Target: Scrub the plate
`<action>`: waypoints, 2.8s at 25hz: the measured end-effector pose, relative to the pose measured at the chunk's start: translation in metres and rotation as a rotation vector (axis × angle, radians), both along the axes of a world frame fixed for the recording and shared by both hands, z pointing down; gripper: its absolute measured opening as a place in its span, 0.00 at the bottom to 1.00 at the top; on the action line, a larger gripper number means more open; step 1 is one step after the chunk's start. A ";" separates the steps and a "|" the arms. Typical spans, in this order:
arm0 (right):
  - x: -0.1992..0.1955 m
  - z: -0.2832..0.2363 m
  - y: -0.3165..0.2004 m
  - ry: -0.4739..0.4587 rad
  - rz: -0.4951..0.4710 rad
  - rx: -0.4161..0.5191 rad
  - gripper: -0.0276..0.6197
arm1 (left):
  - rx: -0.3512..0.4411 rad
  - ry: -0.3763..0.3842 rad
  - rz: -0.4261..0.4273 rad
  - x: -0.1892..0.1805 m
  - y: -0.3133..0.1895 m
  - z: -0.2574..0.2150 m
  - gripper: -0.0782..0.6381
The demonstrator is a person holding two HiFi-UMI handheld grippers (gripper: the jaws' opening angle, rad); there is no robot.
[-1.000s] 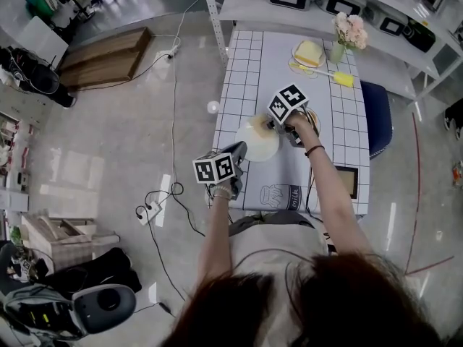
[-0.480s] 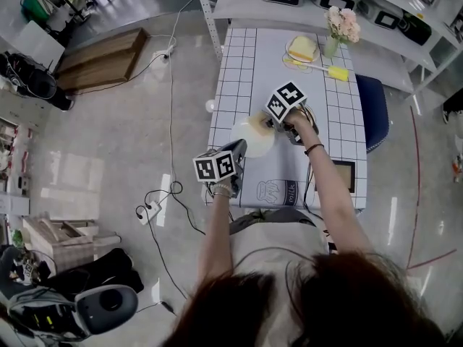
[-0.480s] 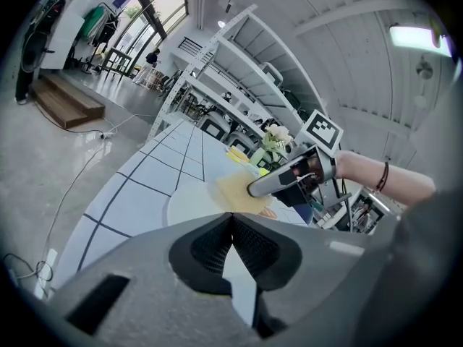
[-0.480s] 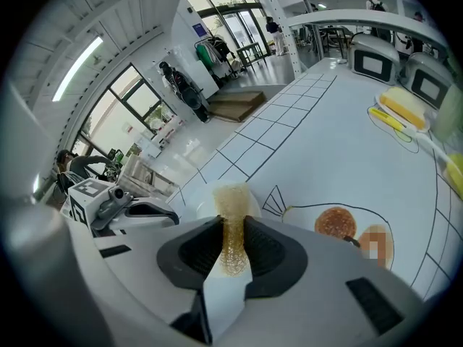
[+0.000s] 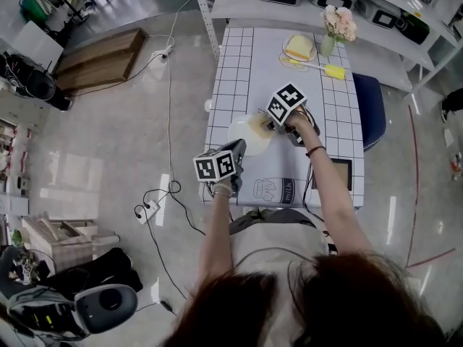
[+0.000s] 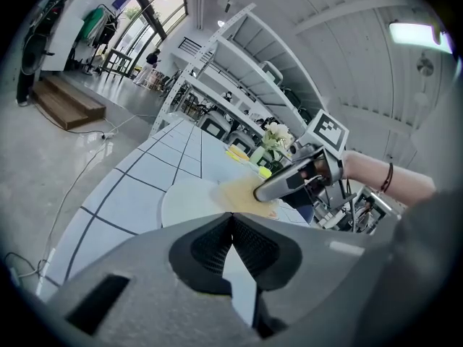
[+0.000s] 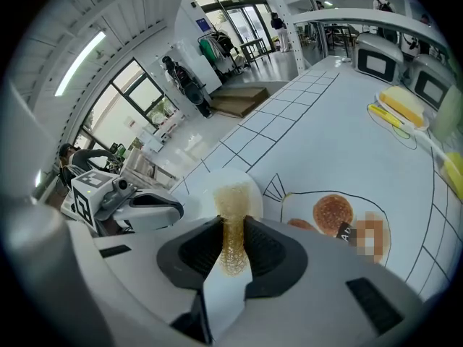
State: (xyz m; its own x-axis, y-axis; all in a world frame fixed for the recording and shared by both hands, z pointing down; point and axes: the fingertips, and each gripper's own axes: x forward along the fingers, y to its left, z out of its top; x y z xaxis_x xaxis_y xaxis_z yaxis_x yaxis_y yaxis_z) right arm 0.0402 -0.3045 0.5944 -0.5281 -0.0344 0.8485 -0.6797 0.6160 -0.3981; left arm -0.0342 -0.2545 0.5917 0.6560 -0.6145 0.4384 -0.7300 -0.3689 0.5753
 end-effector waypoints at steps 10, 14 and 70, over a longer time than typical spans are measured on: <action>0.001 0.000 0.015 0.037 -0.043 0.015 0.17 | 0.002 -0.005 -0.009 -0.003 0.004 0.000 0.12; 0.001 -0.001 0.021 0.043 -0.044 0.021 0.17 | 0.001 -0.003 -0.014 -0.005 0.006 -0.001 0.12; -0.069 0.008 0.064 0.024 -0.244 -0.020 0.17 | -0.001 0.011 -0.077 -0.042 0.030 0.001 0.12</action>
